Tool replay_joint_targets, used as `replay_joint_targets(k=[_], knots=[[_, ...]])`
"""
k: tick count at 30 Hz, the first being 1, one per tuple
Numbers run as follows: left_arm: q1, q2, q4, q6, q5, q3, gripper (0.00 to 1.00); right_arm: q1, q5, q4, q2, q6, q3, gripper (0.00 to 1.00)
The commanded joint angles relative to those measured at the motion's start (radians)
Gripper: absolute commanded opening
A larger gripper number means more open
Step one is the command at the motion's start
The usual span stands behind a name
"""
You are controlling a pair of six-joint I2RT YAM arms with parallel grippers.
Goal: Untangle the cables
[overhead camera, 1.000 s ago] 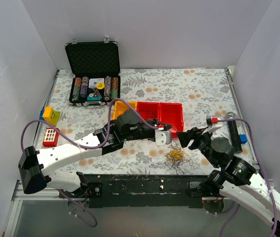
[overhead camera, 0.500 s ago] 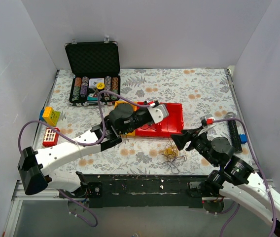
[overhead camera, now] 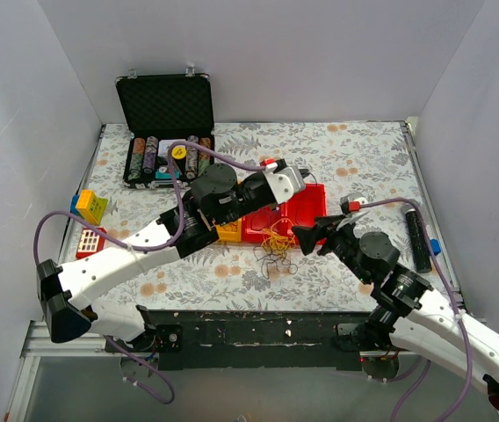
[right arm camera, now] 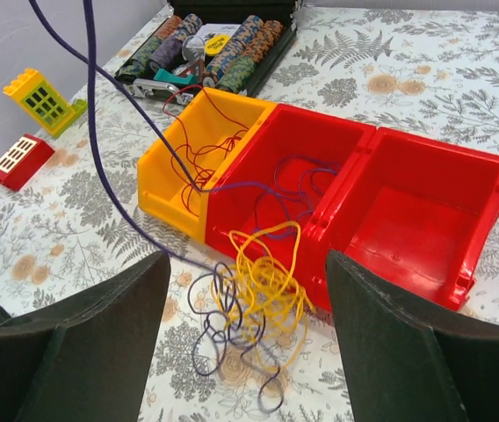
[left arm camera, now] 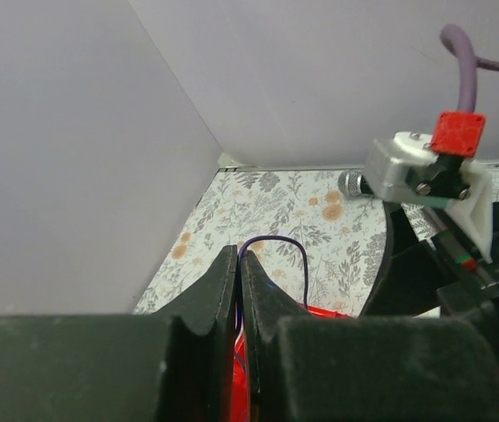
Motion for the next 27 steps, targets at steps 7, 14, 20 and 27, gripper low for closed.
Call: replay_joint_targets(k=[7, 14, 20, 27], knots=[[-0.038, -0.011, -0.155, -0.092, 0.159, 0.155, 0.0, 0.007, -0.015, 0.313, 0.172, -0.085, -0.006, 0.8], [-0.067, 0.003, -0.195, -0.204, 0.257, 0.283, 0.0, 0.007, -0.075, 0.329, 0.248, -0.062, -0.029, 0.79], [-0.073, 0.052, -0.193, -0.29, 0.268, 0.447, 0.0, 0.007, -0.145, 0.297, 0.286, -0.016, -0.084, 0.73], [-0.073, 0.121, -0.184, -0.326, 0.254, 0.648, 0.0, 0.007, -0.167, 0.275, 0.311, 0.061, -0.208, 0.66]])
